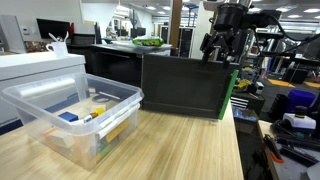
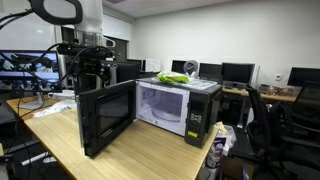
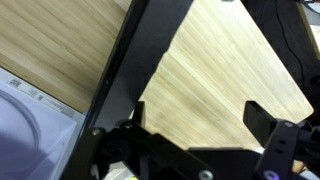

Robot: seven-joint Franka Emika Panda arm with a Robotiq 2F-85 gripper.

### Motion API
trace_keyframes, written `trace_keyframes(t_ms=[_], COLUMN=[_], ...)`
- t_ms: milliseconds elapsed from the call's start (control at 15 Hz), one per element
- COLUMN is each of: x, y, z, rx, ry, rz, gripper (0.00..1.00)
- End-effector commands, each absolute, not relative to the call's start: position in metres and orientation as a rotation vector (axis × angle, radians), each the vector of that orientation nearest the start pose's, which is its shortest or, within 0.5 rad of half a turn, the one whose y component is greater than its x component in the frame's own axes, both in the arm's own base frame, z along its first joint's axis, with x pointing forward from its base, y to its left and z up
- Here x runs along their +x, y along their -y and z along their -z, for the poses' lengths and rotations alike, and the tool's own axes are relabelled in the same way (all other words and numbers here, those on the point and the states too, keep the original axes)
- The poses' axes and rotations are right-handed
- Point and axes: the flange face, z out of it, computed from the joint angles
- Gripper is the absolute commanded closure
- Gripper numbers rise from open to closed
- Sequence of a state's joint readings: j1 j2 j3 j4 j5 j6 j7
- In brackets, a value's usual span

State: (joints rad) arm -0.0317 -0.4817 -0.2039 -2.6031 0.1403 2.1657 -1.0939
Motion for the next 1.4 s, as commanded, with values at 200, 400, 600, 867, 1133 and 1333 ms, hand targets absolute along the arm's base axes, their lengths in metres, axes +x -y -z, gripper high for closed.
trace_keyframes(t_ms=[200, 400, 600, 867, 1133, 1333], x=[0.364, 0.364, 0.367, 0.373, 0.38, 0.388], y=[0.122, 0.138, 0.153, 0.172, 0.183, 0.186], z=[-0.418, -0.414, -0.404, -0.386, -0.376, -0.378], rx=[-2.906, -2.965, -3.011, -3.069, -3.109, -3.139], ry=[0.916, 0.797, 0.678, 0.55, 0.498, 0.508], rz=[0.208, 0.199, 0.184, 0.173, 0.196, 0.278], gripper=[0.0, 0.0, 0.0, 0.0, 0.0, 0.0])
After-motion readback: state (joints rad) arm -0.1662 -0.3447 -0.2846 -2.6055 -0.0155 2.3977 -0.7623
